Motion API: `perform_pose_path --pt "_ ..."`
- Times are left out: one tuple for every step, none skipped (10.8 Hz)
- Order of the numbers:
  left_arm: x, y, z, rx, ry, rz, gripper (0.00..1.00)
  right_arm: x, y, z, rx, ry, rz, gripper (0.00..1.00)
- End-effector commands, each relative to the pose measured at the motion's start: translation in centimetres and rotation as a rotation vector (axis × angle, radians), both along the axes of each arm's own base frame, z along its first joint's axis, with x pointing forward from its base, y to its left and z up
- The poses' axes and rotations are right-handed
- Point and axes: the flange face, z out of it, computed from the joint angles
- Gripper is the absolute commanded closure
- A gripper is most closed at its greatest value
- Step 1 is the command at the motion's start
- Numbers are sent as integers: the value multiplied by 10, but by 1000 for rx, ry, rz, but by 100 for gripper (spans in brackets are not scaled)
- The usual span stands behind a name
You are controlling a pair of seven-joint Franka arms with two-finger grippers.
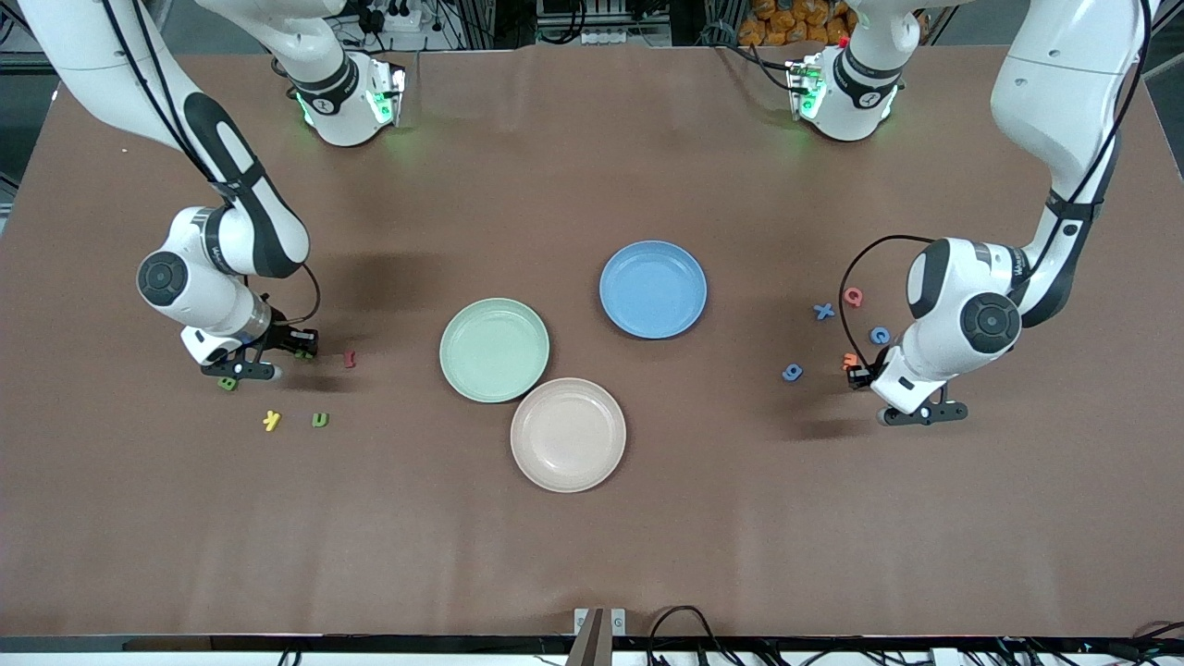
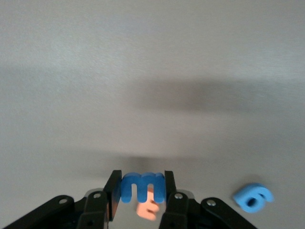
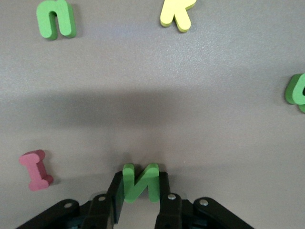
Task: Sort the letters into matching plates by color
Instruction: 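Carry the blue m over the blue plate with the left gripper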
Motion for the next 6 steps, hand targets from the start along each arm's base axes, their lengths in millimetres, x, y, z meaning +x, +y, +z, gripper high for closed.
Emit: perform_pose_path --pt "-10 -41 23 36 12 37 100 -3 5 -2 10 -5 9 69" --pt "-14 -57 28 33 16 49 100 -3 5 -1 9 -7 10 72" --pt "-18 -69 30 28 20 63 100 -3 4 0 10 -7 7 72" --pt "-20 -80 31 22 23 72 100 -2 4 3 10 -7 7 73" --pt "-21 -83 31 22 22 77 100 -2 3 5 10 -8 6 73" --pt "-23 -91 32 16 22 76 100 -1 3 5 10 -10 4 73"
